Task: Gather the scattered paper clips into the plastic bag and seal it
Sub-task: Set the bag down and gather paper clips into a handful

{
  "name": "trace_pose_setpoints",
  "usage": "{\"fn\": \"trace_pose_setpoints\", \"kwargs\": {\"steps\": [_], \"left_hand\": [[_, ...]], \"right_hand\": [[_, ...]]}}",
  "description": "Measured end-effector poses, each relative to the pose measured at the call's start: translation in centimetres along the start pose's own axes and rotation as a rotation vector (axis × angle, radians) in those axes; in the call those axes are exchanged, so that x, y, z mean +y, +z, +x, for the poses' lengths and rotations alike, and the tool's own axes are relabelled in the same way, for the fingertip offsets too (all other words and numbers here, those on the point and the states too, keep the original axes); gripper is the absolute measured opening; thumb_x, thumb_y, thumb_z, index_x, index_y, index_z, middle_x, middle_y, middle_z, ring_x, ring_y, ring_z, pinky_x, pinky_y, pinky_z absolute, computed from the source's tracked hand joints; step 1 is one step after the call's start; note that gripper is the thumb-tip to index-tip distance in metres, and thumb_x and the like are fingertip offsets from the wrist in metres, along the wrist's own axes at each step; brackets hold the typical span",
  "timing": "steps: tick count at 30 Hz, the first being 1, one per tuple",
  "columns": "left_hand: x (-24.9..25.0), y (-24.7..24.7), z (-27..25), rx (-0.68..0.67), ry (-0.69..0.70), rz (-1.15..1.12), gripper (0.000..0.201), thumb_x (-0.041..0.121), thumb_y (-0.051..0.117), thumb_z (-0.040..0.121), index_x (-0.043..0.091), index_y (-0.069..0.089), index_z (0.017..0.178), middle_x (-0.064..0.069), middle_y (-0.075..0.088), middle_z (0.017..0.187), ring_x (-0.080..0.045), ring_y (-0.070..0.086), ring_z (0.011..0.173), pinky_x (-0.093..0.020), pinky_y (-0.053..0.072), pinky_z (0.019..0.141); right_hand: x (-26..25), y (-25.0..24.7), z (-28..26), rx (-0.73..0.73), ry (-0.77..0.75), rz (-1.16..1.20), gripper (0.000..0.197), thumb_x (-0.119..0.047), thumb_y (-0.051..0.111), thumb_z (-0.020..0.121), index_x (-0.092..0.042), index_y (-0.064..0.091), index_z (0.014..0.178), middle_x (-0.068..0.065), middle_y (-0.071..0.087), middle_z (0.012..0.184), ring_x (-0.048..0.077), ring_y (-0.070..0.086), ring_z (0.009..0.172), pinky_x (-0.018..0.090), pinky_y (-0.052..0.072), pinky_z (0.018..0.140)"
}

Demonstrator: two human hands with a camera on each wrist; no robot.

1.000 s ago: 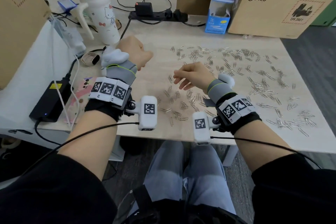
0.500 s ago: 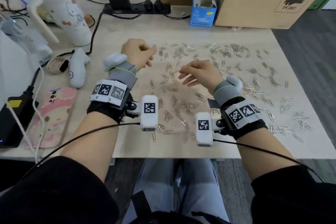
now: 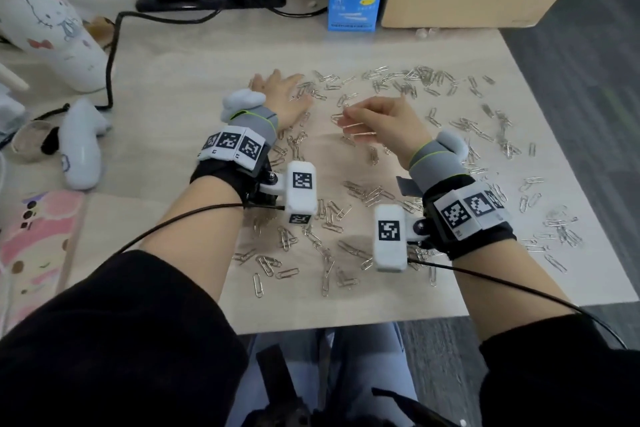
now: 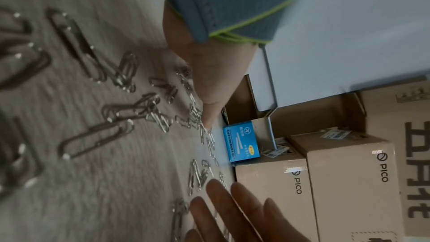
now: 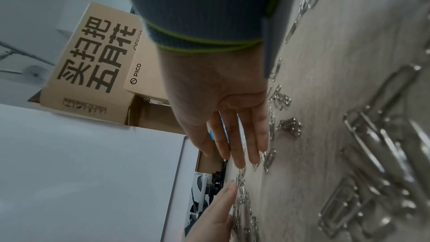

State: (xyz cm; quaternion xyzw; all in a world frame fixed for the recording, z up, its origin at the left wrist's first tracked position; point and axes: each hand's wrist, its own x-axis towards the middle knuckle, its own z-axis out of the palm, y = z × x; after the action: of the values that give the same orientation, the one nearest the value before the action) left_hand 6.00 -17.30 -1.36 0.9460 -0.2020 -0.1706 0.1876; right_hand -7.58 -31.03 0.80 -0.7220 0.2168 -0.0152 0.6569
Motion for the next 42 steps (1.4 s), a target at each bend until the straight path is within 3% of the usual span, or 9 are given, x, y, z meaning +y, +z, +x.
{"fn": "trace_pose_setpoints", "kwargs": {"steps": [6,11,14,20,24,29,34,39,42], "left_hand": [[0.8,0.7,-2.8,-0.049,0.131,-0.007,0.046,0.032,0.05,0.09,0.021,0.046,0.135,-0.007,0.03,0.151,-0.029,0.023,0.14,-0.035,0.013,0.116],[1.0,0.4,-6.9,-0.122,0.173,-0.005,0.056,0.05,0.056,0.072,0.022,0.06,0.12,-0.01,0.048,0.133,-0.03,0.031,0.132,-0.036,0.015,0.114],[0.9,0.1,-9.8,-0.17,0.185,0.018,0.059,0.052,0.065,0.074,0.024,0.056,0.125,-0.008,0.041,0.136,-0.029,0.025,0.132,-0.034,0.021,0.11],[0.3,0.6,-13.9,-0.301,0.19,0.179,0.097,0.058,0.079,0.053,0.04,0.033,0.135,-0.001,0.025,0.139,-0.024,0.017,0.132,-0.04,0.019,0.111],[0.0,1.7,-15.4,-0.321,0.233,0.241,0.113,0.062,0.082,0.037,0.046,0.027,0.134,0.0,0.022,0.137,-0.025,0.017,0.129,-0.044,0.02,0.111],[-0.1,3.0,-15.9,-0.133,0.327,0.053,0.071,0.038,0.085,0.054,0.031,0.056,0.118,-0.005,0.037,0.12,-0.026,0.034,0.115,-0.039,0.031,0.103],[0.1,3.1,-15.6,0.0,0.344,-0.066,0.021,0.021,0.076,0.071,0.015,0.069,0.089,0.001,0.045,0.096,-0.014,0.047,0.084,-0.027,0.038,0.077],[0.1,3.5,-14.8,0.074,0.338,-0.072,0.009,0.013,0.069,0.076,0.01,0.07,0.084,0.0,0.059,0.087,-0.014,0.05,0.082,-0.023,0.037,0.074],[0.1,3.2,-14.4,0.061,0.312,-0.192,0.008,0.011,0.072,0.074,0.008,0.071,0.081,0.0,0.063,0.069,-0.012,0.056,0.064,-0.026,0.047,0.07]], "right_hand": [[0.6,-0.2,-1.7,-0.003,0.007,0.016,0.008,-0.014,0.058,0.091,-0.009,0.064,0.089,0.004,0.069,0.083,0.011,0.067,0.067,0.027,0.055,0.077],[0.7,0.4,-4.2,-0.013,-0.005,0.025,0.009,-0.013,0.057,0.091,-0.01,0.063,0.086,0.006,0.069,0.085,0.011,0.068,0.066,0.024,0.053,0.071],[0.9,0.7,-5.6,-0.023,-0.01,0.018,0.009,-0.013,0.056,0.092,-0.009,0.063,0.088,0.005,0.069,0.085,0.01,0.068,0.065,0.024,0.054,0.072],[1.1,1.1,-8.4,-0.015,-0.012,0.044,0.014,-0.01,0.056,0.092,-0.001,0.063,0.1,0.007,0.068,0.083,0.007,0.067,0.058,0.023,0.055,0.067],[1.6,1.2,-10.0,-0.009,-0.015,0.066,0.014,-0.01,0.056,0.091,0.0,0.062,0.099,0.008,0.068,0.083,0.012,0.066,0.062,0.028,0.056,0.075],[2.0,0.9,-11.2,-0.006,-0.004,0.056,0.009,-0.012,0.055,0.091,-0.009,0.063,0.087,0.006,0.069,0.083,0.014,0.066,0.067,0.024,0.055,0.072],[2.6,0.9,-11.1,0.037,0.037,0.099,0.01,-0.01,0.054,0.092,-0.007,0.062,0.087,0.009,0.067,0.086,0.018,0.063,0.07,0.024,0.054,0.07],[3.3,1.0,-10.4,0.104,0.089,0.206,0.009,-0.008,0.054,0.091,-0.002,0.061,0.093,0.015,0.065,0.099,0.022,0.065,0.075,0.029,0.055,0.079],[3.6,1.1,-9.7,0.102,0.126,0.301,0.01,-0.007,0.052,0.092,0.0,0.06,0.095,0.017,0.065,0.103,0.023,0.067,0.082,0.03,0.054,0.085]]}}
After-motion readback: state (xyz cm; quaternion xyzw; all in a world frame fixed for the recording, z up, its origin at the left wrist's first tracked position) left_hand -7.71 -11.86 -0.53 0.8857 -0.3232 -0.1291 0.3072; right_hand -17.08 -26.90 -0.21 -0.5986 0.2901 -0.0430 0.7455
